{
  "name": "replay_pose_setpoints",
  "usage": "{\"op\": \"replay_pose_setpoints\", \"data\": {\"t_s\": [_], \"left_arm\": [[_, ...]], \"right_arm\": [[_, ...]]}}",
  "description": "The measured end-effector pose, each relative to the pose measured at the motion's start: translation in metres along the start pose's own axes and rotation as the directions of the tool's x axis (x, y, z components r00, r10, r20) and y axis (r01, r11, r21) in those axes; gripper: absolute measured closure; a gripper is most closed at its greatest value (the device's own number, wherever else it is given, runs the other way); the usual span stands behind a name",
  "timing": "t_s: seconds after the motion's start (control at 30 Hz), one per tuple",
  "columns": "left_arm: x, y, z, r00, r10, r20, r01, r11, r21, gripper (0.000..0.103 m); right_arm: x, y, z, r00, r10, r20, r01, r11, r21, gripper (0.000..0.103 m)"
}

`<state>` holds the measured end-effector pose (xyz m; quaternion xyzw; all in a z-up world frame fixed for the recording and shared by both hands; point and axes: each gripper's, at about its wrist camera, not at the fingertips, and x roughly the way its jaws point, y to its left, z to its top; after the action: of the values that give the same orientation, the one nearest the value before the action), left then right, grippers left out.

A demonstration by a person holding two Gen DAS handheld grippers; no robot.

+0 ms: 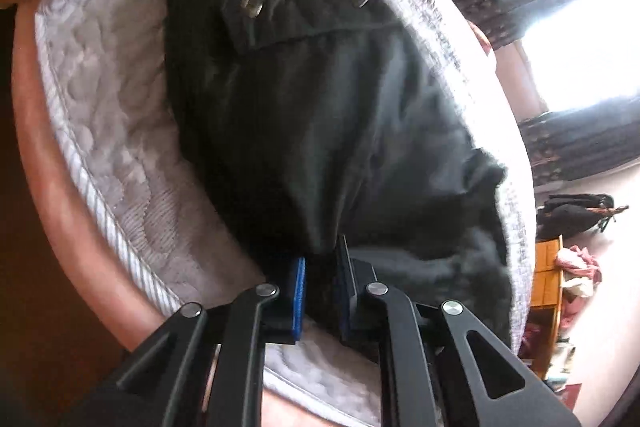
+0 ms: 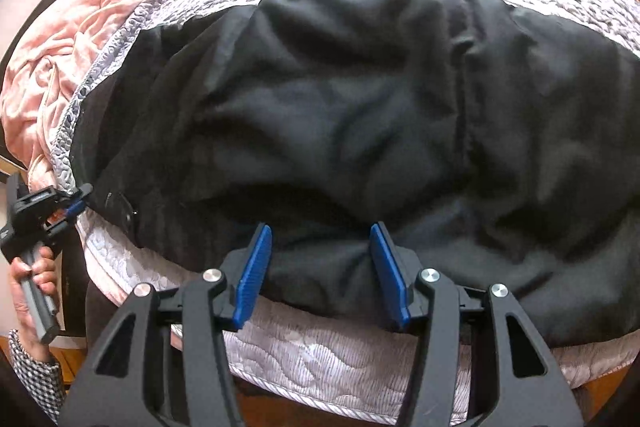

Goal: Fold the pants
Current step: 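Move the right tool to the edge of the folded pants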

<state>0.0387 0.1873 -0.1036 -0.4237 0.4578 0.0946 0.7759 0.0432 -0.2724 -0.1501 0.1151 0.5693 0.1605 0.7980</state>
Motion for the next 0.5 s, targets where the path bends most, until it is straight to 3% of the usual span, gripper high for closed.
{"op": "replay_pose_setpoints", "data": {"t_s": [0.07,0.13,0.27,0.33,0.37,0.5], "left_arm": [[-0.006,-0.001,0.001,1.0,-0.015,0.02,0.015,1.0,-0.016,0.084],[-0.021,-0.01,-0.001,0.999,0.011,0.052,-0.01,1.0,-0.012,0.07],[-0.047,-0.061,-0.025,0.981,0.07,0.182,-0.102,0.979,0.175,0.045],[-0.045,-0.105,-0.048,0.983,0.039,0.181,-0.098,0.939,0.33,0.03],[-0.039,-0.124,-0.059,0.986,0.027,0.166,-0.089,0.921,0.378,0.029],[0.005,-0.193,-0.114,0.999,0.015,0.047,-0.04,0.798,0.601,0.026]], "right_arm": [[-0.005,-0.001,-0.001,1.0,0.006,0.009,-0.006,1.0,-0.002,0.051],[-0.014,-0.006,-0.001,1.0,0.005,0.031,-0.006,1.0,0.017,0.051],[-0.048,-0.03,0.0,0.994,-0.045,0.105,0.038,0.997,0.066,0.05],[-0.061,-0.045,0.001,0.988,-0.085,0.125,0.073,0.992,0.098,0.049],[-0.069,-0.052,0.0,0.984,-0.121,0.134,0.106,0.988,0.113,0.049],[-0.077,-0.072,-0.006,0.972,-0.192,0.134,0.175,0.976,0.125,0.049]]}}
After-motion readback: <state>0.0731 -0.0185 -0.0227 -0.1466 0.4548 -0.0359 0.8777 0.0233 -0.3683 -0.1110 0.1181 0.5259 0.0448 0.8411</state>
